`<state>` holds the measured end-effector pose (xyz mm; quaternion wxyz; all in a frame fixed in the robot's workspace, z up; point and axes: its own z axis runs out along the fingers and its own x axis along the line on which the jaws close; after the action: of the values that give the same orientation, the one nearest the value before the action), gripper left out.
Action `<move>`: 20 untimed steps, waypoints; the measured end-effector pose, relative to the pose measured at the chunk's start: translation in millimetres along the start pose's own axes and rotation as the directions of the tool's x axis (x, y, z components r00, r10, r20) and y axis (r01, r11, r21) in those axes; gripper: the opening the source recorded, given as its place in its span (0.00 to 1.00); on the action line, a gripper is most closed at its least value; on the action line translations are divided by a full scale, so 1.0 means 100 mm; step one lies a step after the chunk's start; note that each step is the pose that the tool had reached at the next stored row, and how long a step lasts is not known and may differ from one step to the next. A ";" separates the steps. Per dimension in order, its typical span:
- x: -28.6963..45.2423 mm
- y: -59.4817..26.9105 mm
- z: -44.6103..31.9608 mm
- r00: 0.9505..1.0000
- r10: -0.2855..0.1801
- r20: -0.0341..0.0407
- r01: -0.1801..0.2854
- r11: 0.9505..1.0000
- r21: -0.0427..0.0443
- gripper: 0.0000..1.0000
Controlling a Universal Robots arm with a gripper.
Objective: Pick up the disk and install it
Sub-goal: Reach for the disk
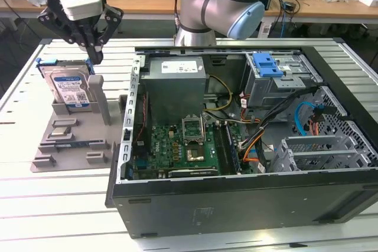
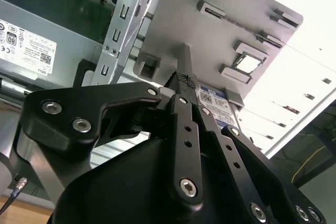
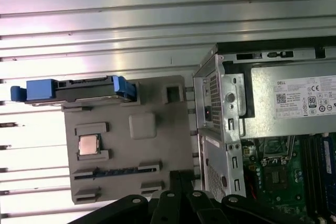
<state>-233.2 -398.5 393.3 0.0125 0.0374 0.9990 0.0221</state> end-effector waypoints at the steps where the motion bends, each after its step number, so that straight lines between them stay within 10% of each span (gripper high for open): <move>1: 0.025 -0.002 -0.001 1.000 0.000 0.000 0.000 1.000 0.000 0.11; 20: 0.370 0.084 -0.004 1.000 0.000 0.000 0.000 1.000 0.000 0.11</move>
<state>-269.5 -387.5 393.2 0.0125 0.0374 0.9990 0.0221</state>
